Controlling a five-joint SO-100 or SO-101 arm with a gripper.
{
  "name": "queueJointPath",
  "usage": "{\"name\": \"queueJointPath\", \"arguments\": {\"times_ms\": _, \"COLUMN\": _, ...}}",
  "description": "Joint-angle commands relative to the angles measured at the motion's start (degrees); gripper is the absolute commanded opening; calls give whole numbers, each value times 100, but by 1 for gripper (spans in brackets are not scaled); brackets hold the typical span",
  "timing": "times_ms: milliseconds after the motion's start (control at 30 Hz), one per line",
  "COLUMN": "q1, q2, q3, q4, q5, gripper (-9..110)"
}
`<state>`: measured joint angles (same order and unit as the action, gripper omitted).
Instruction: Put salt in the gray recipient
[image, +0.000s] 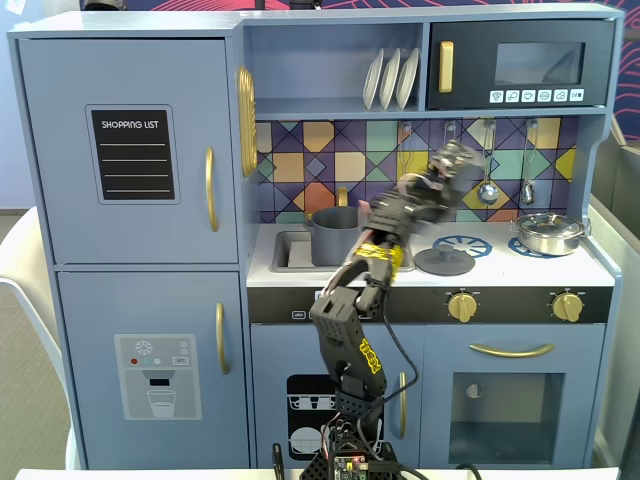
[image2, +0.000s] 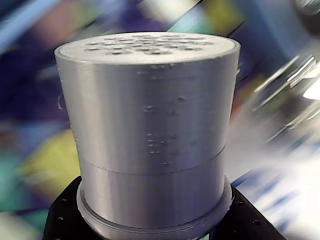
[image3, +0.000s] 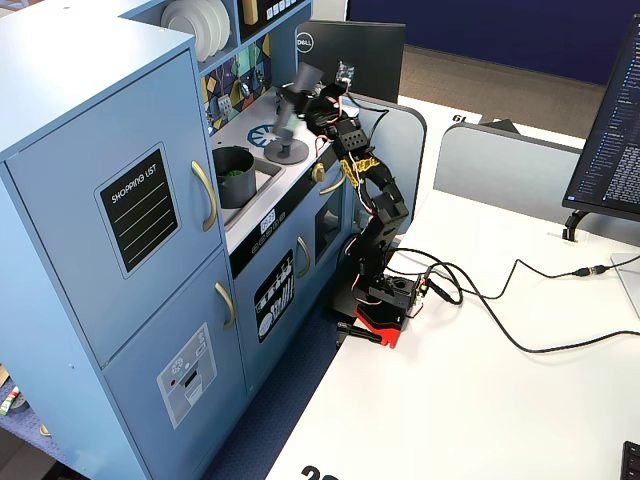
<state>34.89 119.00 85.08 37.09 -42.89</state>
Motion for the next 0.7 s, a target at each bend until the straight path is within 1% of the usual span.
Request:
{"name": "queueJointPath", "arguments": {"times_ms": 0, "q1": -1125, "q2": 571, "q3": -571, "q4": 457, "q5": 2171, "gripper": 0}}
{"name": "queueJointPath", "arguments": {"times_ms": 100, "q1": -1837, "q2": 510, "q3": -598, "q4": 633, "q5": 3683, "gripper": 0}}
{"name": "queueJointPath", "arguments": {"times_ms": 200, "q1": -2303, "q2": 316, "q3": -650, "q4": 633, "q5": 5783, "gripper": 0}}
{"name": "queueJointPath", "arguments": {"times_ms": 333, "q1": -2812, "q2": -167, "q3": -1081, "q4": 615, "q5": 7629, "gripper": 0}}
{"name": "queueJointPath", "arguments": {"times_ms": 433, "q1": -3129, "q2": -536, "q3": -1564, "q4": 650, "q5": 8561, "gripper": 0}}
{"name": "queueJointPath", "arguments": {"times_ms": 533, "q1": -3366, "q2": -861, "q3": -2048, "q4": 633, "q5": 9264, "gripper": 0}}
{"name": "queueJointPath", "arguments": {"times_ms": 667, "q1": -3621, "q2": -1020, "q3": -2083, "q4": 149, "q5": 10011, "gripper": 0}}
